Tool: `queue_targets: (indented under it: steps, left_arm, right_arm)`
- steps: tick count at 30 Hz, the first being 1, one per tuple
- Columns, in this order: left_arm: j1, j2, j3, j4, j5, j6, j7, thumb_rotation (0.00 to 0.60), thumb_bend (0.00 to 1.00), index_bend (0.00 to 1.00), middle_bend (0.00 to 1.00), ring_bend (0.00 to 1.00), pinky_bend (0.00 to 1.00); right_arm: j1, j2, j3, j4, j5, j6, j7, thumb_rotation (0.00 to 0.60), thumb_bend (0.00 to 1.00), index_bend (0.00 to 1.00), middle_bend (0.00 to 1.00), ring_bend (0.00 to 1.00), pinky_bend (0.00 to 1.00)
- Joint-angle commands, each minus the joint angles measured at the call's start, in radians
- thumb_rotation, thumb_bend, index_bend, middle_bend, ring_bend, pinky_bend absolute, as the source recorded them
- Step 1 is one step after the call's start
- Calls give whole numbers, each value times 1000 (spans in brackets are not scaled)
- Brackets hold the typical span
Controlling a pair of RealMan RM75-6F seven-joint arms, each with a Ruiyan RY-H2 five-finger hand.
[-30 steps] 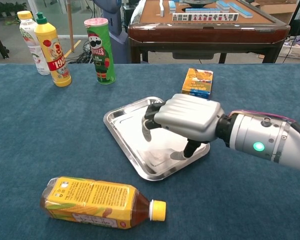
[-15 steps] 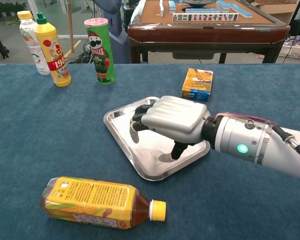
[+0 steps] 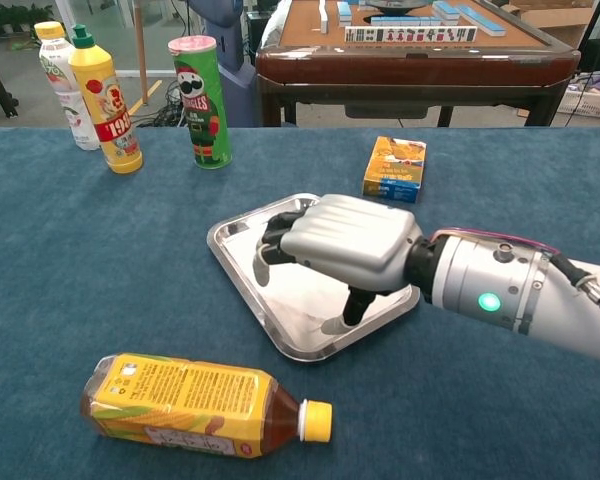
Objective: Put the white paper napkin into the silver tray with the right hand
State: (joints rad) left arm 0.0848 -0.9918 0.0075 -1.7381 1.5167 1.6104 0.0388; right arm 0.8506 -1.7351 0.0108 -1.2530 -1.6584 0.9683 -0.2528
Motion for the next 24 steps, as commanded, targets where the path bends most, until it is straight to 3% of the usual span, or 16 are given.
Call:
queue_targets:
  steps: [1,8,18,24]
  left_arm:
    - [0,1,0,0,2,1,-1,600,274,181,157,149,0]
    - [3,3,0,4,7,7,-8,600,274,181,157,149,0]
    - [6,6,-1,11,15,17,-19,600,274,181,157,149,0]
    - [-5,-1,-6,25,17,6,-33,600,274,181,157,149,0]
  right_arm:
    - [-6,12,-1,-15,-5,14,-1,600,0,315,237,127,298]
    - [-36,62,-13,-68,-15,58,-29,600,27,315,237,127,298]
    - [-104,206,5,-195,48,106,-93,600,295,315,239,127,299]
    - [-188,318,4,-292,116,168,-147,600,340,314,243,127,300]
